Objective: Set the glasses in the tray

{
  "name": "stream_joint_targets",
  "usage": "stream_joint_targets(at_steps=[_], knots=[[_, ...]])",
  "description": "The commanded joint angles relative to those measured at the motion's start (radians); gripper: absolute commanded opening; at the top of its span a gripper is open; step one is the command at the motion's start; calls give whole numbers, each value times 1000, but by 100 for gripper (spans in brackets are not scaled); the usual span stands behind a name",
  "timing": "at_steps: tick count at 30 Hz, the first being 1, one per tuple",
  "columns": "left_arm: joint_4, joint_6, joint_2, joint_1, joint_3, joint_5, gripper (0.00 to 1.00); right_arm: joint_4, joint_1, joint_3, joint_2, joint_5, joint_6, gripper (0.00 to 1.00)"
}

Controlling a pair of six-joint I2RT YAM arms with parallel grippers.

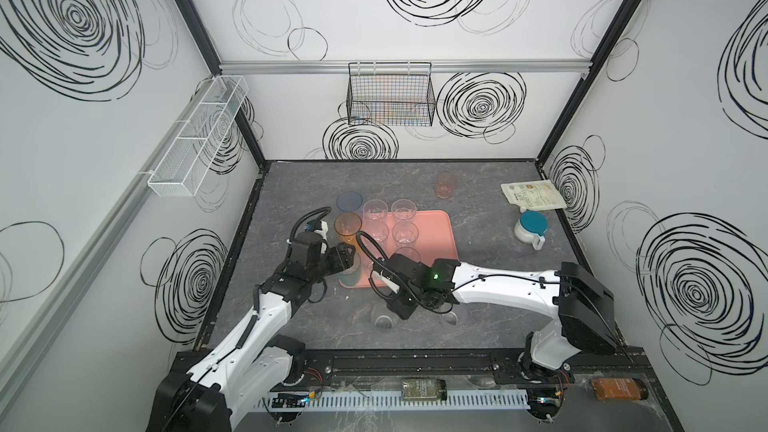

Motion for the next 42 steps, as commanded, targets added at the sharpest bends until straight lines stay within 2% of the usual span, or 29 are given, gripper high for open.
stream_joint_targets(at_steps=[1,5,10,13,18,22,28,34,38,40,42], knots=[[61,-4,15,-7,33,7,75,-1,3,-15,-33,22,-13,47],[37,24,25,0,53,-2,76,-3,0,-12,-33,19,-13,43],[-35,97,-2,72,116,-9,79,-5,-5,6,-33,-10,-15,23],[-73,142,-7,130,162,0,80,-9,-15,21,-30,-21,-20,17],[-122,203,-13,167,231,-14,81,-36,-31,79,-33,-23,-27,11],[-171,272,-30,163,307,-86,81,-65,-61,142,-45,-33,-31,10],[-224,339,-27,83,419,-200,82,-109,-121,249,-44,-36,-60,10],[-243,387,-36,-21,498,-342,82,-132,-227,364,-42,-44,-90,9],[-212,380,-51,-93,483,-386,82,-66,-273,379,-62,-2,-131,10],[-176,365,-61,-148,456,-405,82,-20,-299,382,-76,57,-138,10],[-135,348,-64,-203,428,-422,82,-1,-350,405,-76,61,-125,10]])
